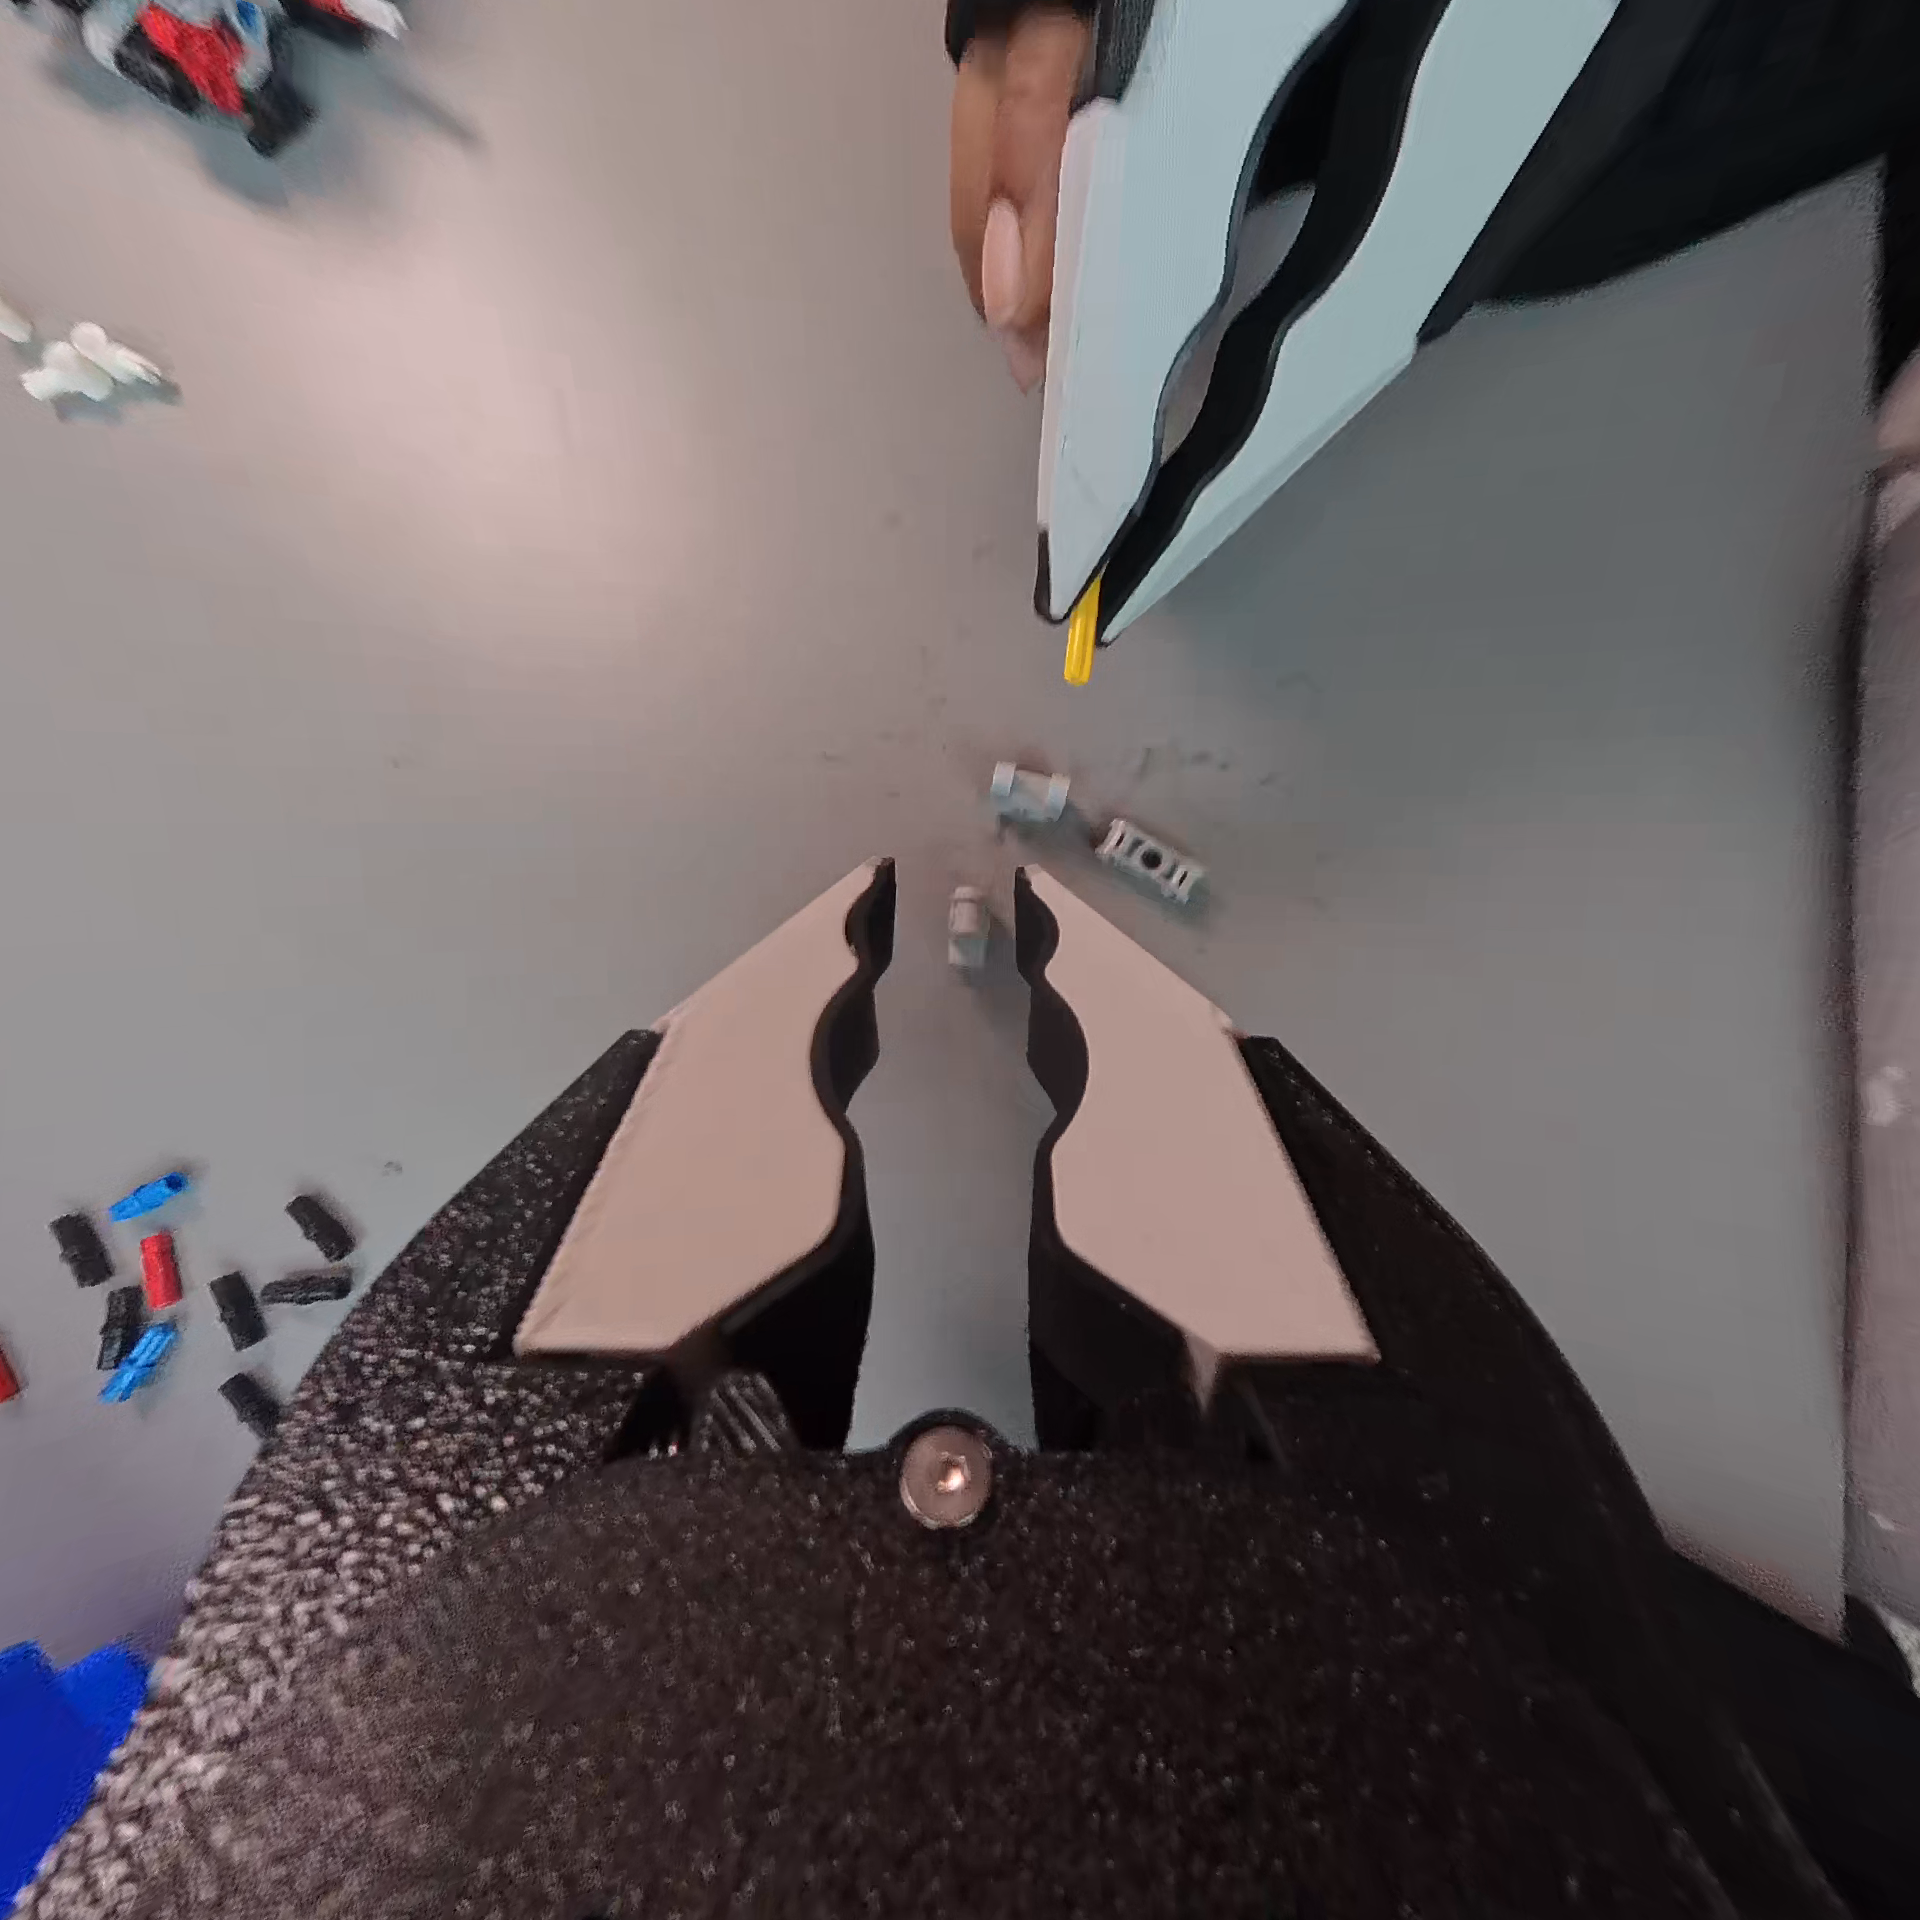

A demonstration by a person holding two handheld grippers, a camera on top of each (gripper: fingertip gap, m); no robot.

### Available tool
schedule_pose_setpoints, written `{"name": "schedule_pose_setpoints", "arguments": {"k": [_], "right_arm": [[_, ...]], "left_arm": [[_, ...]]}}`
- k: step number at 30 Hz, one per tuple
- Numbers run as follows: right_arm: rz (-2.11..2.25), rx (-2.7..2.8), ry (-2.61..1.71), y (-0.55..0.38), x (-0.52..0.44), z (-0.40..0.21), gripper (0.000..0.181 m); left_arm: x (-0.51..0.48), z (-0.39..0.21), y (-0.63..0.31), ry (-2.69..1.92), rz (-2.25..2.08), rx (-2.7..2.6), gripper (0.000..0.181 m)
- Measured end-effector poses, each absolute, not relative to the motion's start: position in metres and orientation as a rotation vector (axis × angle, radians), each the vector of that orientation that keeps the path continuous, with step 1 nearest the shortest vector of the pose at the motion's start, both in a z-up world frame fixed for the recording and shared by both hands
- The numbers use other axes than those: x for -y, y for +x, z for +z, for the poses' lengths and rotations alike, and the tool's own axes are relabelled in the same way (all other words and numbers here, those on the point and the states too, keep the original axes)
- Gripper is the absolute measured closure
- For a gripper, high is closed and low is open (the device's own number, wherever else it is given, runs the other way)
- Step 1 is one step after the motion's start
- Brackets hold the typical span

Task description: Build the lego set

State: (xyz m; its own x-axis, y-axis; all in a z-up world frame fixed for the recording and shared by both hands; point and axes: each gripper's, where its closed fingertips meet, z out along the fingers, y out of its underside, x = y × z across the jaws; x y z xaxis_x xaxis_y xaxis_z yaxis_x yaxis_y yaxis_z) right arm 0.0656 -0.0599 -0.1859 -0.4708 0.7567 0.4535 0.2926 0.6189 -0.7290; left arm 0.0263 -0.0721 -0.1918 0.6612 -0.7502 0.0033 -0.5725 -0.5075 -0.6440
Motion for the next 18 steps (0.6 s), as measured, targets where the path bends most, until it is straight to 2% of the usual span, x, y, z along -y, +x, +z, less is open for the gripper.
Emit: {"name": "schedule_pose_setpoints", "arguments": {"k": [1, 5, 9, 13, 16, 18], "right_arm": [[0.744, 2.018, -0.808, 0.064, 0.061, -0.181, 0.18], [0.706, 1.86, -0.696, 0.057, 0.06, -0.15, 0.18], [0.63, 1.788, -0.584, 0.056, 0.063, -0.135, 0.18], [0.562, 1.788, -0.519, 0.055, 0.066, -0.136, 0.18], [0.634, 1.779, -0.53, 0.057, 0.069, -0.133, 0.18], [0.835, 1.754, -0.608, 0.06, 0.075, -0.125, 0.179]], "left_arm": [[0.072, -0.18, 0.034, -2.21, -0.463, -0.958, 0.161], [0.074, -0.15, 0.057, -2.087, -0.804, -0.705, 0.16], [0.068, -0.14, 0.06, -2.032, -0.949, -0.547, 0.163], [0.07, -0.137, 0.064, -2.004, -0.931, -0.597, 0.178], [0.073, -0.134, 0.065, -1.949, -0.829, -0.698, 0.178], [0.077, -0.127, 0.067, -1.872, -0.779, -0.767, 0.179]]}}
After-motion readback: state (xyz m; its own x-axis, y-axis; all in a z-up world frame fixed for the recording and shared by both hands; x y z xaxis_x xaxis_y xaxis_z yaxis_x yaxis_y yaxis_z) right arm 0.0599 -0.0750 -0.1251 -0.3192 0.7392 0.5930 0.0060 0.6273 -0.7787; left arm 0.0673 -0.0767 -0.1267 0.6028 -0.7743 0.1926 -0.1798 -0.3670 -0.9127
